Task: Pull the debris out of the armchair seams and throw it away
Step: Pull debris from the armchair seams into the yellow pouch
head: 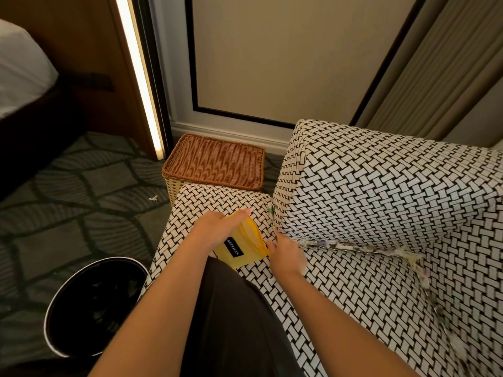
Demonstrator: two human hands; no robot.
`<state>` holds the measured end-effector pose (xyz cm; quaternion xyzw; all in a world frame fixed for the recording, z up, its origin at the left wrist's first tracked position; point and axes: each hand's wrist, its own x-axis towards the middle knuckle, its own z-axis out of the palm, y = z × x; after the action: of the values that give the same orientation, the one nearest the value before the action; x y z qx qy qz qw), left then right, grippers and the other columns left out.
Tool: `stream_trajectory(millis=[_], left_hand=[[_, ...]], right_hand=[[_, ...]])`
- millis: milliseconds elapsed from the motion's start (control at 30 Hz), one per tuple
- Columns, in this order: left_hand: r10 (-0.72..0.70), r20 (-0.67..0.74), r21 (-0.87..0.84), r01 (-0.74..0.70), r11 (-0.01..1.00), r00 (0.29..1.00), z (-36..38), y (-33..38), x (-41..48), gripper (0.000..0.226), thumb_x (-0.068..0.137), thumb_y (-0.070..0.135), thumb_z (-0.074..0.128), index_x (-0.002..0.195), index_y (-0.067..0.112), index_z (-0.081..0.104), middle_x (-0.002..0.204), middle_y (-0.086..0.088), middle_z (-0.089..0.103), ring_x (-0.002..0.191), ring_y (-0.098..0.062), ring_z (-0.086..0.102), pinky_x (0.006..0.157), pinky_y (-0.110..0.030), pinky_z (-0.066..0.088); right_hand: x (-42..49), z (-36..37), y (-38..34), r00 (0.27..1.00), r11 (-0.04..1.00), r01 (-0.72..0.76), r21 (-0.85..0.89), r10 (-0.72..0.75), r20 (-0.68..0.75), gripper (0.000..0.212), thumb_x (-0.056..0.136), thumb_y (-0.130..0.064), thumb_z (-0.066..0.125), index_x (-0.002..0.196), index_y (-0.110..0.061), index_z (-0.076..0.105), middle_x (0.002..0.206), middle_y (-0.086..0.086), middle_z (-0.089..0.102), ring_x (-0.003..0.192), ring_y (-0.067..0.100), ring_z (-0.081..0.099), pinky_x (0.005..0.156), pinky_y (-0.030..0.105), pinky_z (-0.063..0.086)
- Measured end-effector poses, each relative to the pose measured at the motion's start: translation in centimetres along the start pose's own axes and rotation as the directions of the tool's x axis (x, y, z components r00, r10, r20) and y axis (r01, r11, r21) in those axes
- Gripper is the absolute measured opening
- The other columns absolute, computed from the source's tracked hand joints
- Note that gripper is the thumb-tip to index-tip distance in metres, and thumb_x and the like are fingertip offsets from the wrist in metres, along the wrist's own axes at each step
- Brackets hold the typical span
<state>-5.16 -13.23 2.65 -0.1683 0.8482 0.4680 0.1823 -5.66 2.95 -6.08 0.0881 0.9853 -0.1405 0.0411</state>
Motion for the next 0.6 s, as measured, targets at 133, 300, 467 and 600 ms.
stream_trajectory(millis=[133,300,467,600], left_hand=[[-0.004,0.016,-0.001,0.004,1.000,1.000,-0.1,-0.2,0.0,0.089,0.076,0.072,0.047,0.138,0.008,0.043,0.143,-0.012,0.044,0.130,-0.030,0.041,0.106,-0.043,0.034],[0.024,0.023,0.039,-0.025,0.999,0.999,0.0,-0.3,0.0,0.089,0.076,0.072,0.047,0.139,0.009,0.041,0.144,-0.012,0.042,0.130,-0.030,0.040,0.105,-0.042,0.033],[0.044,0.051,0.090,-0.048,0.995,0.998,0.2,-0.2,0.1,0.087,0.077,0.071,0.046,0.140,0.010,0.040,0.146,-0.010,0.039,0.132,-0.029,0.038,0.106,-0.042,0.033],[0.050,0.085,0.130,-0.061,0.990,0.995,0.5,0.0,0.1,0.086,0.079,0.070,0.046,0.141,0.011,0.038,0.148,-0.010,0.035,0.134,-0.029,0.034,0.108,-0.044,0.032]], right_hand=[[-1.0,-0.6,0.7,0.999,0.999,-0.035,-0.014,0.035,0.014,0.035,0.097,-0.041,0.038,0.121,-0.018,0.050,0.105,0.003,0.066,0.095,0.019,0.064,0.067,0.029,0.048],[0.5,-1.4,0.9,0.986,0.991,-0.085,0.107,0.068,0.152,0.034,0.095,-0.037,0.044,0.124,-0.020,0.052,0.112,0.004,0.064,0.100,0.022,0.060,0.072,0.031,0.045],[0.1,-1.1,1.1,0.995,0.986,-0.093,0.141,0.087,0.047,0.023,0.096,-0.034,0.046,0.112,-0.022,0.058,0.099,-0.001,0.066,0.081,0.014,0.057,0.059,0.023,0.040],[-1.2,0.3,1.8,0.991,0.977,0.035,0.210,-0.007,-0.133,0.020,0.096,-0.028,0.047,0.099,-0.015,0.063,0.081,-0.004,0.066,0.062,0.007,0.050,0.046,0.014,0.030]])
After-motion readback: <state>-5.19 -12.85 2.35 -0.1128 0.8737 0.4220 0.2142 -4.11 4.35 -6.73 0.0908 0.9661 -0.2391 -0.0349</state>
